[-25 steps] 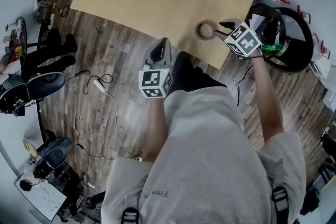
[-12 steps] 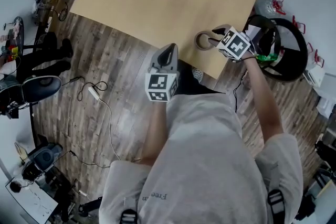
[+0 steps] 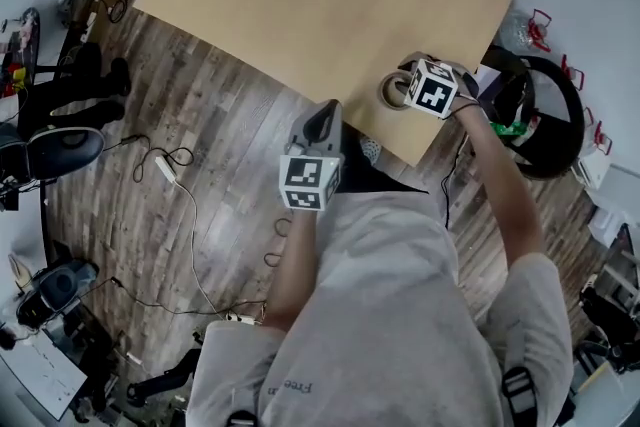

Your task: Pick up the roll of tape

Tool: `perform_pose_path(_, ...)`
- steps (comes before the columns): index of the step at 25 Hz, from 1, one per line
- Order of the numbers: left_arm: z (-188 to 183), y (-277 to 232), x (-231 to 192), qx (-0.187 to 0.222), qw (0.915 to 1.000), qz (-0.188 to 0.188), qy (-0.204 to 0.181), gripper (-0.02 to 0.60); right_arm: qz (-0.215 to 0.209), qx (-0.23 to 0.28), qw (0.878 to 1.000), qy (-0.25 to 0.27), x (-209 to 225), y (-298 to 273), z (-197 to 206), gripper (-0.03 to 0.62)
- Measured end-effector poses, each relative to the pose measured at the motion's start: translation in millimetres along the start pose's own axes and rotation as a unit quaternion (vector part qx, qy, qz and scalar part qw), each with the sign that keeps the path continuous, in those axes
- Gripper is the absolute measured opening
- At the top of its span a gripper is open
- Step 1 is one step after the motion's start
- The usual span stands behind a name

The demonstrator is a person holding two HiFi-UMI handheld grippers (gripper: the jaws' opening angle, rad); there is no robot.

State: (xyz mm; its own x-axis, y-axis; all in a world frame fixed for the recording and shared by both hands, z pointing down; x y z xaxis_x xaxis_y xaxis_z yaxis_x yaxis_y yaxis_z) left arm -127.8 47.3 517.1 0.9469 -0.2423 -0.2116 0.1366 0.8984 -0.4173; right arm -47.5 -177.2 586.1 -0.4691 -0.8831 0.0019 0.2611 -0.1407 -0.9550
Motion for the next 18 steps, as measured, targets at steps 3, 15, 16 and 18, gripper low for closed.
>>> perform_pose_path(3, 10, -2, -4, -0.007, 0.9999, -0.013, -0.001, 0.006, -0.01, -0.008, 1.0, 0.01, 6, -6, -5, 0.138)
perform_pose_path(15, 24, -6, -24, 0.002, 0.9988, -0.05, 0.002, 0.006, -0.053, -0.095, 0.987, 0.121, 8, -34, -26, 0.067)
perform_pose_path(16, 26, -2, -26, 0.001, 0.9985, -0.054, 0.004, 0.006, -0.055, -0.101, 0.985, 0.129, 6, -36, -28, 0.064)
perform_pose_path(18, 30, 3, -28, -0.004, 0.9981, -0.061, 0.005, 0.006, -0.055, -0.109, 0.983, 0.138, 3, -40, -29, 0.048)
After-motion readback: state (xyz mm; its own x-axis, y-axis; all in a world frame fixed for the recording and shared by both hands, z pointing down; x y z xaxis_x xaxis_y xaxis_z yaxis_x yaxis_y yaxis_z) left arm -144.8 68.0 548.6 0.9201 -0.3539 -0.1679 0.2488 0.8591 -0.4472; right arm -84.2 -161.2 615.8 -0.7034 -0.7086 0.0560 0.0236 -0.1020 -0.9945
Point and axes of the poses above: the fingertips, and each gripper's own axes: y backward along the fingers, x to its right, z out of its underside, the point moved 10 cm from there along y, backward along the fingers, and after that the axes turned 3 degrees about -y, right-handed, at the moved point
